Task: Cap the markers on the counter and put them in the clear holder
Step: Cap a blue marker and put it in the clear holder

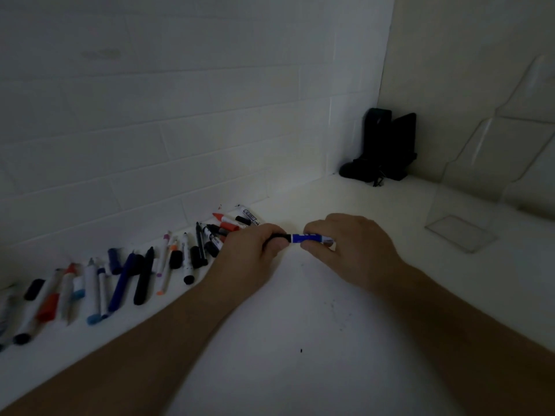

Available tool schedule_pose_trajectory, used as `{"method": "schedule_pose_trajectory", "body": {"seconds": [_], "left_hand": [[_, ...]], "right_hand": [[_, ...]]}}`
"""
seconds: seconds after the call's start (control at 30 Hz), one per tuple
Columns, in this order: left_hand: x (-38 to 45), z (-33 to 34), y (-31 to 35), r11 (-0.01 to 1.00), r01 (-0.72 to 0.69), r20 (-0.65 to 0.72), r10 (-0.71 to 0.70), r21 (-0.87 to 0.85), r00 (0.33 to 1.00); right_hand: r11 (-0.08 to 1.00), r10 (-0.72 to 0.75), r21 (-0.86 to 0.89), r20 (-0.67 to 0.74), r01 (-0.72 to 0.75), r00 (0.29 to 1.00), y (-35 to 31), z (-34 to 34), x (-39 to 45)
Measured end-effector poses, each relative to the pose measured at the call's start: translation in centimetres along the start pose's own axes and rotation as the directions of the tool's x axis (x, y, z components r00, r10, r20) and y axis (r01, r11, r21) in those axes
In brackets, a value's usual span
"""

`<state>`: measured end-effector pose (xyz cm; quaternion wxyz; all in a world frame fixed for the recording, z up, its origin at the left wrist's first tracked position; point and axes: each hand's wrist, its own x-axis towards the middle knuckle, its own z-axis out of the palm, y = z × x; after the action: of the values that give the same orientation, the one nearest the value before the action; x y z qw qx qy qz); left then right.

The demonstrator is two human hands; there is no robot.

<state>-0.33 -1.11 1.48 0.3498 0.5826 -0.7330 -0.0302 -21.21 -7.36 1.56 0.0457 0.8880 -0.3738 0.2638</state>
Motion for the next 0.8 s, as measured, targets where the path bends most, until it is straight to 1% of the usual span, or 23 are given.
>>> {"method": "schedule_pose_trajectory", "body": {"seconds": [0.1, 0.2, 0.37, 0.47, 0.57, 0.67, 0.73, 0.8], "left_hand": [[0.1, 0.1, -0.1, 1.0, -0.002, 0.033, 0.002, 0.01, 0.999], [0.0, 0.1, -0.1, 1.0, -0.011, 0.035, 0.011, -0.002, 0.999], [-0.2, 0.0, 0.0, 1.0, -0.031, 0.021, 0.031, -0.006, 0.999], [-0.1, 0.1, -0.1, 0.999, -0.043, 0.011, 0.043, -0.009, 0.999], [0.1, 0.5, -0.4, 0.997, -0.074, 0.007, 0.074, -0.016, 0.997], [0.1, 0.9, -0.3, 0.989, -0.146, 0.034, 0.145, 0.004, 0.989], [0.1, 0.8, -0.2, 0.988, -0.152, -0.013, 0.151, -0.003, 0.988], [-0.3, 0.7, -0.2, 0.988, -0.144, -0.054, 0.141, -0.049, 0.989]], "right_hand": [[1.0, -0.029, 0.013, 0.027, 0.029, 0.999, 0.2, 0.2, 0.1], [0.998, -0.048, 0.04, 0.015, 0.047, 0.999, 0.3, 0.6, 0.1], [0.993, 0.01, 0.115, 0.011, -0.012, 1.0, -0.2, 0.9, -0.3], [0.99, 0.061, 0.13, 0.004, -0.061, 0.998, -0.4, 1.3, -0.4], [0.995, 0.069, 0.072, 0.031, -0.071, 0.997, -0.9, 1.3, -0.2], [0.993, 0.004, -0.116, 0.034, 0.0, 0.999, -1.7, 0.7, -0.3], [0.99, 0.002, -0.144, 0.053, 0.006, 0.999, -2.2, -0.2, -0.5], [0.99, 0.001, -0.14, 0.05, 0.006, 0.999, -2.1, -1.3, -0.4]]}}
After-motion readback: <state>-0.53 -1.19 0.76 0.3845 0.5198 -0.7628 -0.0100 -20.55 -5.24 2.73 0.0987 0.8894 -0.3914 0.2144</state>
